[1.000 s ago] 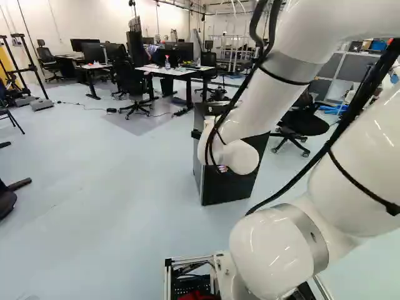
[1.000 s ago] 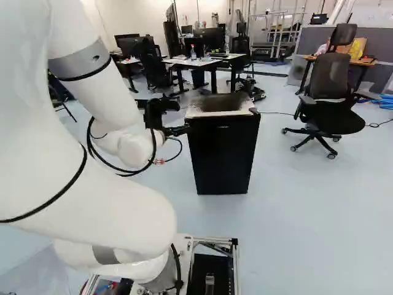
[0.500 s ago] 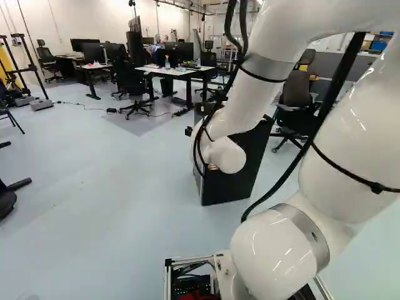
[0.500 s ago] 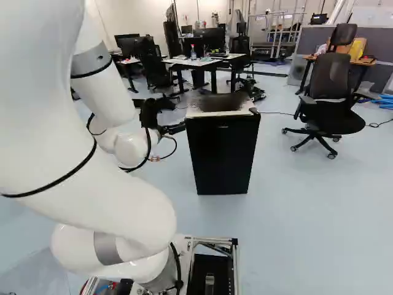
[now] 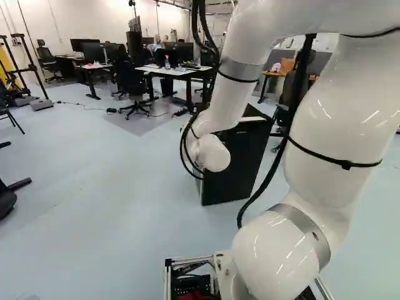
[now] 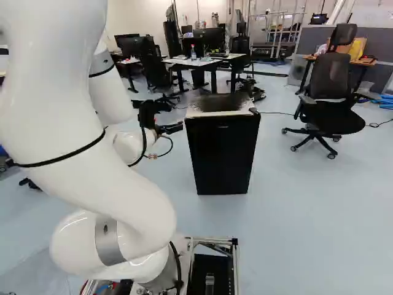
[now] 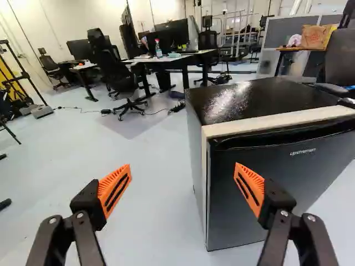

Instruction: Grab a drink from the fridge

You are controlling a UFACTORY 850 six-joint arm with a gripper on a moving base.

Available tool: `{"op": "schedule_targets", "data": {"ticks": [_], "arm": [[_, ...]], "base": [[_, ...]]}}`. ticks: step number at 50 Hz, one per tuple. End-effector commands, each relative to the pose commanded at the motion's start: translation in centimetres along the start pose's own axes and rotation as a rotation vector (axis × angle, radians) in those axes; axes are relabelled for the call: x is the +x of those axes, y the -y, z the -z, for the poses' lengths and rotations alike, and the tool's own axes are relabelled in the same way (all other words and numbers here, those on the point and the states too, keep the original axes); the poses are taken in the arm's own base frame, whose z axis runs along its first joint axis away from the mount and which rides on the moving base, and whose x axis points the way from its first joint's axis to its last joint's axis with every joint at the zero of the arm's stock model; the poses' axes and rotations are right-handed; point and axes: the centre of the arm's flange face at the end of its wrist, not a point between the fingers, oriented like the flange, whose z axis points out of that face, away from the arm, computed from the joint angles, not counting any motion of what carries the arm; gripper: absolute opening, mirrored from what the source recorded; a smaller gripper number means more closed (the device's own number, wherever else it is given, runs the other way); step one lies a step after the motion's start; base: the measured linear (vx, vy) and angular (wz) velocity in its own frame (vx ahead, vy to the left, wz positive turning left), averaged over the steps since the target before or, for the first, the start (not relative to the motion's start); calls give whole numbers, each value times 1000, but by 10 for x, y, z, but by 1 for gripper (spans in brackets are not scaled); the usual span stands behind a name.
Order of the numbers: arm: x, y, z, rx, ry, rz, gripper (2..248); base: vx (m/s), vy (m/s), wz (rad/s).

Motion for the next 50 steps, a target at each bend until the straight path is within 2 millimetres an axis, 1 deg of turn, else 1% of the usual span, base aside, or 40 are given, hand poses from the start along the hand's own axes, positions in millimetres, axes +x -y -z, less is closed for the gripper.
{"op": "schedule_targets", "data": {"ticks": [25,50], "arm": [[-16,24,-37,-103,-38,-30,247],[-37,48,-69,-214,-89,-51,247]], "base": [[0,0,0],[0,0,0]]}}
